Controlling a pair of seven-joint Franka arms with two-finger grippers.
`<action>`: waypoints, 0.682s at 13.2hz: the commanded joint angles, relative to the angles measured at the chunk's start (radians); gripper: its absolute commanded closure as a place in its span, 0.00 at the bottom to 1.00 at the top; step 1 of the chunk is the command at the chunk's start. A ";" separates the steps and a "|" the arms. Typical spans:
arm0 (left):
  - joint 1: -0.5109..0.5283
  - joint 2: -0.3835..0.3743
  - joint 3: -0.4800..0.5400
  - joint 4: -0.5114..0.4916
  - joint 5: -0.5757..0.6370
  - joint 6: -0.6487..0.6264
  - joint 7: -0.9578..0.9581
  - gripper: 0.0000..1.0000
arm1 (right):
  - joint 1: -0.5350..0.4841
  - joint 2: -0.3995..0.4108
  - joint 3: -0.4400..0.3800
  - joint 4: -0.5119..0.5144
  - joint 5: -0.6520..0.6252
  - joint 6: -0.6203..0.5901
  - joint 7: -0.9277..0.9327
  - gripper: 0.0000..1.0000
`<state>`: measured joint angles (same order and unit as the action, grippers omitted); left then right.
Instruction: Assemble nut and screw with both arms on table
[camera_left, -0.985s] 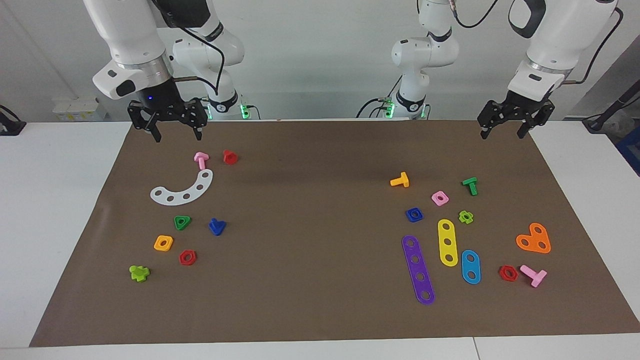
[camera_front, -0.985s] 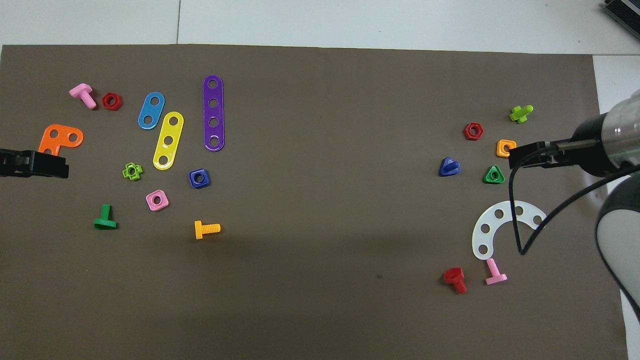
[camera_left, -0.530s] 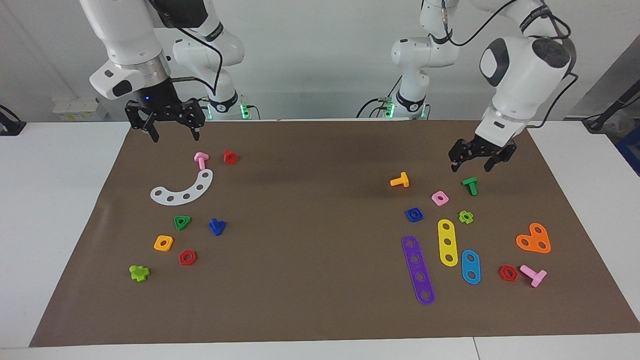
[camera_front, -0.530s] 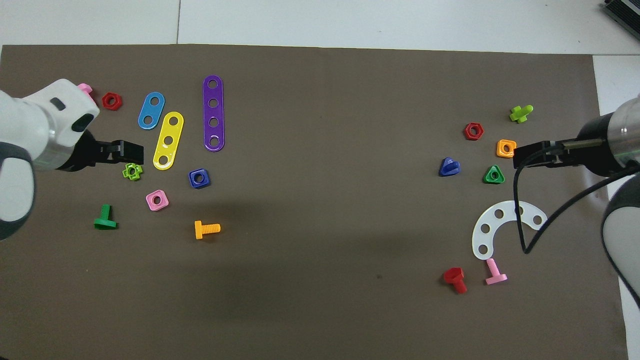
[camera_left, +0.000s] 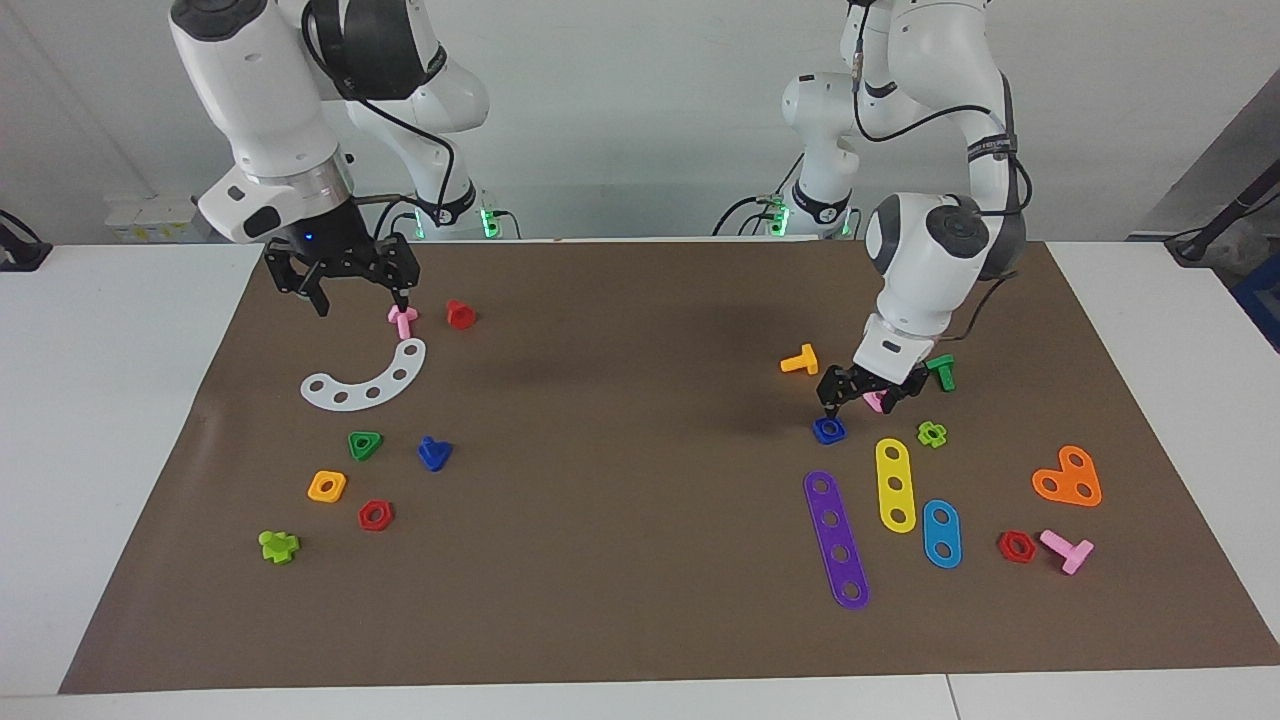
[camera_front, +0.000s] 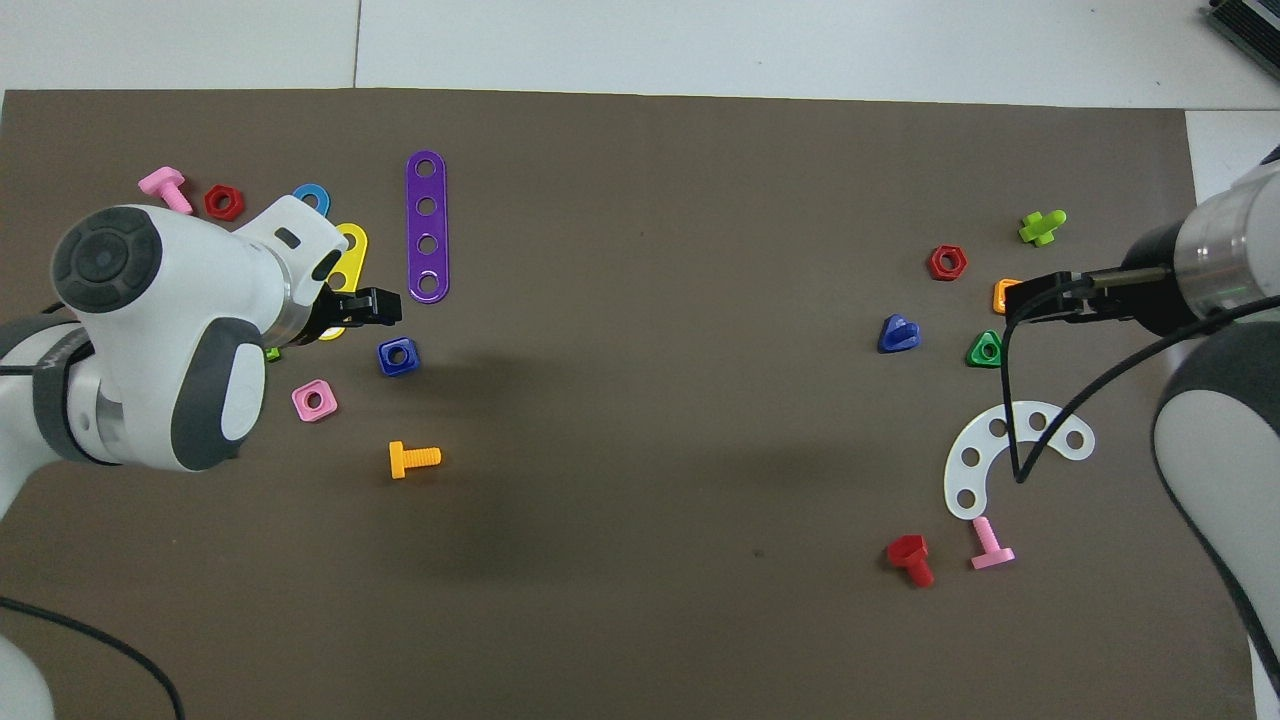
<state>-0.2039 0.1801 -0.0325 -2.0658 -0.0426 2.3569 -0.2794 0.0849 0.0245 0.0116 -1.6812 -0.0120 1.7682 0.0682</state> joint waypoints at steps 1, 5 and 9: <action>-0.031 0.041 0.017 -0.033 -0.011 0.067 -0.041 0.10 | -0.008 0.023 0.004 -0.055 0.013 0.095 0.005 0.00; -0.043 0.096 0.019 -0.040 -0.005 0.116 -0.038 0.18 | -0.008 0.113 0.005 -0.110 0.012 0.238 0.005 0.00; -0.035 0.098 0.020 -0.042 0.009 0.114 -0.030 0.55 | -0.004 0.224 0.007 -0.132 0.012 0.384 0.009 0.01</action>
<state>-0.2294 0.2888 -0.0263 -2.0902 -0.0408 2.4568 -0.3088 0.0850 0.2192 0.0119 -1.7967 -0.0120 2.0996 0.0682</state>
